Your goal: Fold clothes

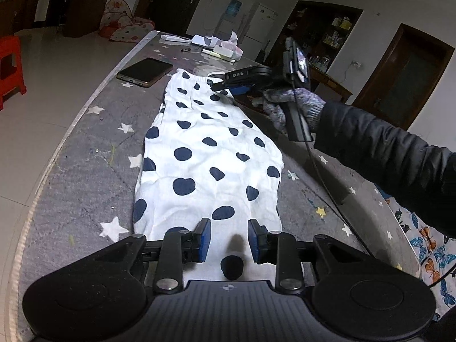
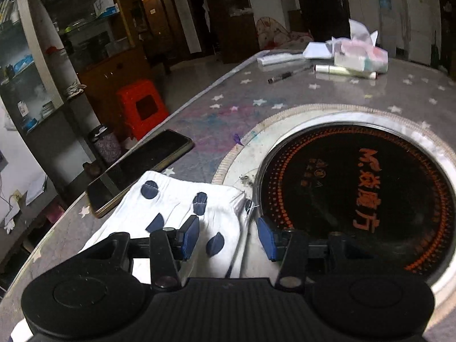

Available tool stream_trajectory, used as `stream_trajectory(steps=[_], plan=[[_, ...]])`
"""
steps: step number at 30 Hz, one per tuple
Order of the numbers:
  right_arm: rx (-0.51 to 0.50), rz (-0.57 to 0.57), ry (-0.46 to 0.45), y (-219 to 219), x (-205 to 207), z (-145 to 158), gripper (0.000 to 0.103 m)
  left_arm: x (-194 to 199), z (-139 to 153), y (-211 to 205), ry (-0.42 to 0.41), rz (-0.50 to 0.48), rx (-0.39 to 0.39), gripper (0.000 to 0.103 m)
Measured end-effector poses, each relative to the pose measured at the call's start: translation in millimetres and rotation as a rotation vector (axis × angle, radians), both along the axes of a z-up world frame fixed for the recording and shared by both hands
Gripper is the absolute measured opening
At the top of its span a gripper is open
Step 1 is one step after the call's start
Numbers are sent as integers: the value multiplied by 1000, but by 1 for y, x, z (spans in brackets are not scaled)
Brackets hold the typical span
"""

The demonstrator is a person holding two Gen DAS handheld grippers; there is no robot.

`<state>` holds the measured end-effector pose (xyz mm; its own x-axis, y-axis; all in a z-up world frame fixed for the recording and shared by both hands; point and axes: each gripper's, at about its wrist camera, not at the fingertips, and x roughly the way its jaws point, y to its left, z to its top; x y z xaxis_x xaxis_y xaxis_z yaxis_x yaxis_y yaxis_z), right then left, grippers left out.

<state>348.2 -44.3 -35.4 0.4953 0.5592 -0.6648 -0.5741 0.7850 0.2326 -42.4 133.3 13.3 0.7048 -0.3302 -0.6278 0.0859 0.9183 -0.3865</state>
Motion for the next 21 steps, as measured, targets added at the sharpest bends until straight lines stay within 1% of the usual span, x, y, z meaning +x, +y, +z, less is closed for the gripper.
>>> stream_trajectory(steps=[1,3,4,5,6,8,11,14,16,19,21], plan=[[5,1,-3,1,1,-1,46,0,1,0,0,1,1,33],[12,1,-7,2,1,-1,37,-1,2,0,1,4,2,33],[10,-1,-8,2,2,-1,33,-1,3,0,1,6,1,33],[7,-1,-10,3,2,-1,26,-2,3,0,2,9,-1,33],[3,-1,-12,3,3,-1,21,-2,4,1,3,11,-3,33],[28,-3,-2,1,3,1,13,-3,5,0,4,16,-3,33],[73,-4,-6,-4,-2,9,10,-7,6,1,7,27,3,35],[115,10,-25,-7,-13,23,9,-12,7,4,11,43,5,36],[133,36,-41,-7,-25,35,9,-17,8,6,11,55,4,37],[157,83,-62,-7,-44,56,9,-25,10,7,9,76,13,42],[176,124,-70,-7,-64,71,9,-30,10,9,8,88,18,43]])
